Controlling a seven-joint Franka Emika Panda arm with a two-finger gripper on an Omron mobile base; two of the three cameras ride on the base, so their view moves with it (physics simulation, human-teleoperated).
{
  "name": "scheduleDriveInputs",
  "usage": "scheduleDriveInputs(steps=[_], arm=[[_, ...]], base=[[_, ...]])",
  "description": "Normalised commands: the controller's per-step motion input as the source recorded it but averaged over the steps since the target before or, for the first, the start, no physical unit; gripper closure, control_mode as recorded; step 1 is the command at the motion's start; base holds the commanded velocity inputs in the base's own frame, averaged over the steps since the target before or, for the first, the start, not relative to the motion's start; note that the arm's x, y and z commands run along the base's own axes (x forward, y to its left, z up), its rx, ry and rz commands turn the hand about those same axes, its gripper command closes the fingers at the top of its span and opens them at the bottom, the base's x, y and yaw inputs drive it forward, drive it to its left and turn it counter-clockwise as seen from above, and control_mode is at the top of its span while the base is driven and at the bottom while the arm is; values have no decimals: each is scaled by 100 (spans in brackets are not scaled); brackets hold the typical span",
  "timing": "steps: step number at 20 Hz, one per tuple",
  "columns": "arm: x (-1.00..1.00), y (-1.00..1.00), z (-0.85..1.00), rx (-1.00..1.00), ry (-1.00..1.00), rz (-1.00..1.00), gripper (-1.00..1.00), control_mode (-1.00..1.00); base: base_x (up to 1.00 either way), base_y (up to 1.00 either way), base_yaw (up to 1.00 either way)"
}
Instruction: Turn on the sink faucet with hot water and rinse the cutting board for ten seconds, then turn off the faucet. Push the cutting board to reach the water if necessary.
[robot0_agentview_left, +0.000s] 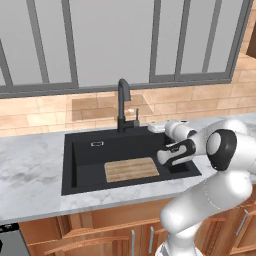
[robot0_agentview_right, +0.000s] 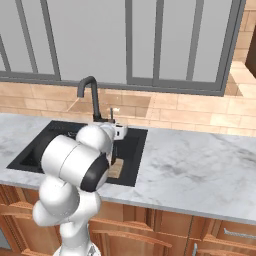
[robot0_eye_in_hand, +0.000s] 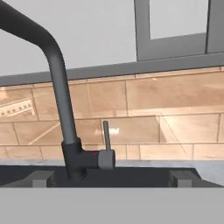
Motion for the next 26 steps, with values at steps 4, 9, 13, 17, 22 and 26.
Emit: scheduleDriveInputs(steps=[4, 9, 13, 17, 22, 26], arm=[[10, 12, 0, 0, 0, -1, -100, -100], [14, 7, 0, 0, 0, -3, -100, -100], [19, 5, 0, 0, 0, -4, -100, -100], [16, 1, 0, 0, 0, -4, -100, -100], [15, 7, 0, 0, 0, -6, -100, -100], [10, 5, 0, 0, 0, -3, -100, -100]], base=[[0, 0, 0], [0, 0, 0], [0, 0, 0], [0, 0, 0], [0, 0, 0], [0, 0, 0]])
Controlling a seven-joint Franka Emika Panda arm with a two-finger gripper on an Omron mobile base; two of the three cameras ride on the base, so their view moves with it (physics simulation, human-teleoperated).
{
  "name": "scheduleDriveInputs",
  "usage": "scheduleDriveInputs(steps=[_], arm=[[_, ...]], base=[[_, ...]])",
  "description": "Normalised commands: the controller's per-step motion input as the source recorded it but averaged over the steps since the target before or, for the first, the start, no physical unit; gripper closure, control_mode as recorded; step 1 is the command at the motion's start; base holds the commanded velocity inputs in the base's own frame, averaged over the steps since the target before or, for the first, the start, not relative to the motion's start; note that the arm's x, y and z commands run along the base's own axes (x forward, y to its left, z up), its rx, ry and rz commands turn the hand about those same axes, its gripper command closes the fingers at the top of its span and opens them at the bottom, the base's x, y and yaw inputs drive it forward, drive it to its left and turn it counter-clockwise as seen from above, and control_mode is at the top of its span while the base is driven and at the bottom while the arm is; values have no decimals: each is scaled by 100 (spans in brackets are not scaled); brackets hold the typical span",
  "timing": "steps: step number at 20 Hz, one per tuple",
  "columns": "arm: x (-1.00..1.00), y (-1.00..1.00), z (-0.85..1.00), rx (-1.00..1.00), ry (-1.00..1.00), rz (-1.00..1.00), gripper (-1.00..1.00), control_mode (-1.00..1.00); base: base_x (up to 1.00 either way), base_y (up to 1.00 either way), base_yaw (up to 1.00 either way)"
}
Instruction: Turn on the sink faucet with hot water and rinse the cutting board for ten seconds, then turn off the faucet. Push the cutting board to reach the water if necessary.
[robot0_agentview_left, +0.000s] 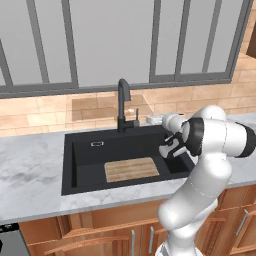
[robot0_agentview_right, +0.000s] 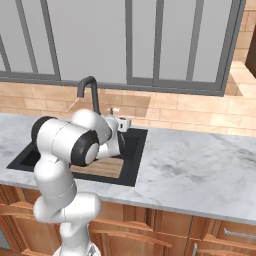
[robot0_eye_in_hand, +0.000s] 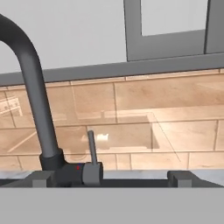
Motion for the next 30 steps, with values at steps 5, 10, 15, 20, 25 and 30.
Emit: scheduleDriveInputs(steps=[5, 10, 15, 20, 25, 30], arm=[[11, 9, 0, 0, 0, -2, -100, -100], [4, 9, -5, 0, 0, 0, -100, -100], [10, 10, -9, 0, 0, 0, -100, -100], [19, 9, -13, 0, 0, 0, -100, -100], [21, 9, -14, 0, 0, 0, -100, -100], [21, 8, -14, 0, 0, 0, -100, -100]], base=[[0, 0, 0], [0, 0, 0], [0, 0, 0], [0, 0, 0], [0, 0, 0], [0, 0, 0]])
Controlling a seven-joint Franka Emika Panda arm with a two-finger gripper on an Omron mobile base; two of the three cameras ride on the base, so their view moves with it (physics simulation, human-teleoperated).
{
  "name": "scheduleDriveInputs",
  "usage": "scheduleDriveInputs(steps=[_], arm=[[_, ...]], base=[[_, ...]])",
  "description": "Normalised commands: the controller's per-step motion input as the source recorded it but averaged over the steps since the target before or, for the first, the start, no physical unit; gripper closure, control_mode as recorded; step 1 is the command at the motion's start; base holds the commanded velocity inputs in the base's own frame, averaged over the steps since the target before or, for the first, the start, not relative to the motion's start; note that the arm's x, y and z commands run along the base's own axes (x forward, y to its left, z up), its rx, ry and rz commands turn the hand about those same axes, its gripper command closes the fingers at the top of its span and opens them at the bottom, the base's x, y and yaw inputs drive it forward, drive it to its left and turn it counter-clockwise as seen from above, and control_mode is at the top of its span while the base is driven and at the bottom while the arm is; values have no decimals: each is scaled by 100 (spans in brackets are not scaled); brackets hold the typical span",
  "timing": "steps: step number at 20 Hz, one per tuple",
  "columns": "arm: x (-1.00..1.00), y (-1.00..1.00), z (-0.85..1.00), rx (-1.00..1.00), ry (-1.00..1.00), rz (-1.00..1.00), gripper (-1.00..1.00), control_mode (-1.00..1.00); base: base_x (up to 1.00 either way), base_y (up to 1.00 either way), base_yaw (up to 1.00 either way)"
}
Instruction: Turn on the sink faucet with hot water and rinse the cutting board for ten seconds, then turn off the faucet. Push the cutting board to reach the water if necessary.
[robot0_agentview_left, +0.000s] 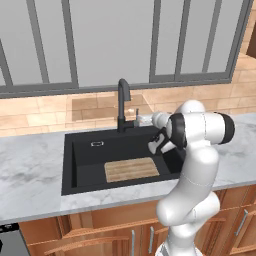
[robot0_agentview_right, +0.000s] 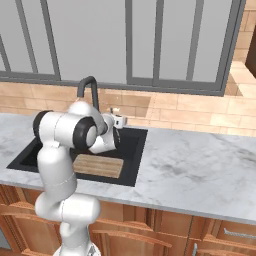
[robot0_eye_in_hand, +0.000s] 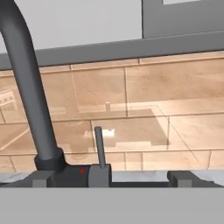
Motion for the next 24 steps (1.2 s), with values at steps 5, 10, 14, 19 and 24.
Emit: scheduleDriveInputs(steps=[5, 10, 14, 19, 24], arm=[[21, 7, -12, 0, 0, 0, -100, -100], [22, 4, -10, 0, 0, 0, -100, -100], [15, 0, -9, 0, 0, 0, -100, -100], [18, 0, -11, 0, 0, 0, -100, -100], [17, 0, -8, 0, 0, 0, -100, -100]], base=[[0, 0, 0], [0, 0, 0], [0, 0, 0], [0, 0, 0], [0, 0, 0]])
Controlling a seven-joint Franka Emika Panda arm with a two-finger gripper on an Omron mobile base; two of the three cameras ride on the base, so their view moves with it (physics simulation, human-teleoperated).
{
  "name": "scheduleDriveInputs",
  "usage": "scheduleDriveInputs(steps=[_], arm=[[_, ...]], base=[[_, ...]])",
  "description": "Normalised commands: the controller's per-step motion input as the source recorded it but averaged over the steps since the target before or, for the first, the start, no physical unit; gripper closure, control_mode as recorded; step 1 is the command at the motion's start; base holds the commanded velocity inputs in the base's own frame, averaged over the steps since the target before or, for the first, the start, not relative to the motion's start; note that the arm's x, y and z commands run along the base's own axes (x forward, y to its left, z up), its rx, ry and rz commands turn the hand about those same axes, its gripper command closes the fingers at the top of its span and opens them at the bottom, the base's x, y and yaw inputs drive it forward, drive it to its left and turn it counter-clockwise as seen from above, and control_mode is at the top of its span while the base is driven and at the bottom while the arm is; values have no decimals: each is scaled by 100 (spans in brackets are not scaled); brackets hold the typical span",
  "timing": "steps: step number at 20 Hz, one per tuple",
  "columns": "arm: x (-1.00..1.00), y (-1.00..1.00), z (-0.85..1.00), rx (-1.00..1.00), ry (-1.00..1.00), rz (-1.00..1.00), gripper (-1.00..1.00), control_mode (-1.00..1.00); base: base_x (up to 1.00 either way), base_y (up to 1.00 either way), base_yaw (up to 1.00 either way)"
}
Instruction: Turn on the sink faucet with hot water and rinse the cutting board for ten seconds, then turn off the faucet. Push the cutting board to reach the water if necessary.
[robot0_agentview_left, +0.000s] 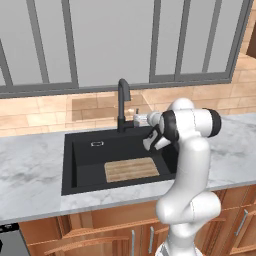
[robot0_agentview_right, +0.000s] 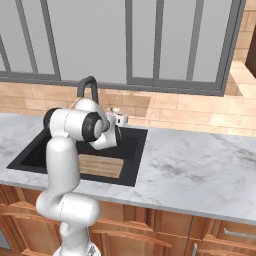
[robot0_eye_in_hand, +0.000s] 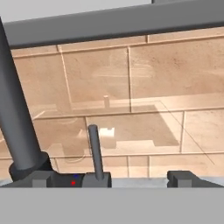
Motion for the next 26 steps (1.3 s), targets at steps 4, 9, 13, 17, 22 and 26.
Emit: scheduleDriveInputs(steps=[4, 9, 13, 17, 22, 26], arm=[[6, 0, -14, 0, 0, 0, -100, -100], [6, 0, -13, 0, 0, 0, -100, -100], [6, 0, -10, 0, 0, 0, -100, -100], [7, 0, -6, 0, 0, 0, -100, -100], [12, 0, -4, 0, 0, 0, -100, -100], [16, 0, -6, 0, 0, 0, -100, -100]], base=[[0, 0, 0], [0, 0, 0], [0, 0, 0], [0, 0, 0], [0, 0, 0], [0, 0, 0]])
